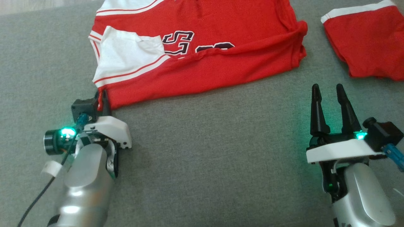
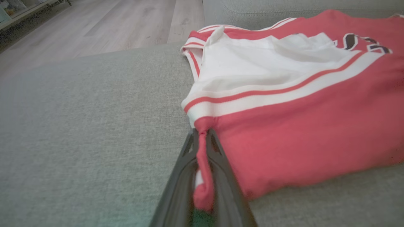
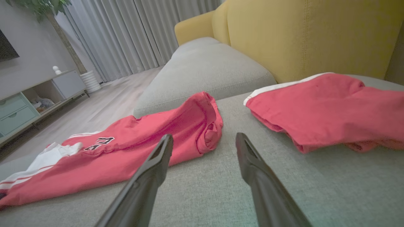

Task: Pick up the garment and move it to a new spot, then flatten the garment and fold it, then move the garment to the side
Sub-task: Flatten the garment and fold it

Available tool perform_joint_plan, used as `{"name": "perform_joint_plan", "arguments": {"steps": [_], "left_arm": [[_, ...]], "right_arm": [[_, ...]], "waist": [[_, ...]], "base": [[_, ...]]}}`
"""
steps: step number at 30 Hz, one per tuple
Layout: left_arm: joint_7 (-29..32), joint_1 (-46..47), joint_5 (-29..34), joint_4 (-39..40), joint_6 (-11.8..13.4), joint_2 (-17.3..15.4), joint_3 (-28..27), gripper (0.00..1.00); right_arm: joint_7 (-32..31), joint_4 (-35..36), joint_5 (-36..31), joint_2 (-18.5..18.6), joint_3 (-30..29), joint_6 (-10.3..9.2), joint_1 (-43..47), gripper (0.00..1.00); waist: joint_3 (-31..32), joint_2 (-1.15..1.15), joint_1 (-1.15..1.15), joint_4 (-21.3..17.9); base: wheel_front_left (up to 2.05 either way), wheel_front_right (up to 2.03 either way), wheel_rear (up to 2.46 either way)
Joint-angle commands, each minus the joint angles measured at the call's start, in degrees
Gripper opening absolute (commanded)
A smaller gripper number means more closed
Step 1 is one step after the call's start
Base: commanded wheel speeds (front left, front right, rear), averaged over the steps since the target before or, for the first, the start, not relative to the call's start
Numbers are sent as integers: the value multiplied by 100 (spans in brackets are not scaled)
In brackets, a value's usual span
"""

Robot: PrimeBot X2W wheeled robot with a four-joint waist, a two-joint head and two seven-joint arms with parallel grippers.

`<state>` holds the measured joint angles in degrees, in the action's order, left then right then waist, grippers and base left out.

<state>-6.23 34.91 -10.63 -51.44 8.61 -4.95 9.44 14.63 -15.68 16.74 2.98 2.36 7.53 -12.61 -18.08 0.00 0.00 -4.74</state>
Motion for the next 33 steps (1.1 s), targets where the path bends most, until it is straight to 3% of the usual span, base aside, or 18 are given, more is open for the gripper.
{"name": "perform_joint_plan", "arguments": {"steps": [1,9,17,21,27,28,29,30,33], "left_arm": [[-1,-71,-47,-103,12,-133,-115,0],[-838,107,-105,586,-235,36,9,0],[-874,-99,124,1926,-392,127,271,0],[-875,-125,175,2176,-424,163,411,0],[-876,-108,193,2230,-424,182,488,0],[-876,-112,200,2212,-417,183,488,0],[-876,-120,204,2190,-413,183,484,0],[-876,-133,208,2161,-409,180,473,0],[-876,-198,208,2060,-401,134,417,0]], "right_arm": [[37,116,-4,-10,120,-4,-147,100],[-200,-868,-344,-10,-213,-4,-804,100],[-855,-2131,-1046,-10,-693,-4,-1991,100],[-1096,-2900,-1829,-10,-1208,-4,-2521,100],[-1192,-3671,-2241,-10,-1579,-4,-2915,100],[-1188,-3776,-2302,-10,-1600,-4,-2955,89],[-1161,-3863,-2352,-10,-1624,-4,-2991,27],[-1107,-3927,-2407,-10,-1651,-4,-3020,0],[-936,-4105,-2511,-10,-1712,-4,-3066,0]], "waist": [[14,0,0,26],[127,0,0,305],[0,0,0,569],[-127,0,0,713],[-189,0,0,803],[-185,0,0,808],[-172,0,0,807],[-149,0,0,800],[-45,0,0,755]], "base": [[0,0,0],[0,0,0],[0,0,0],[0,0,0],[0,0,0],[0,0,0],[0,0,0],[0,0,0],[0,0,0]]}}
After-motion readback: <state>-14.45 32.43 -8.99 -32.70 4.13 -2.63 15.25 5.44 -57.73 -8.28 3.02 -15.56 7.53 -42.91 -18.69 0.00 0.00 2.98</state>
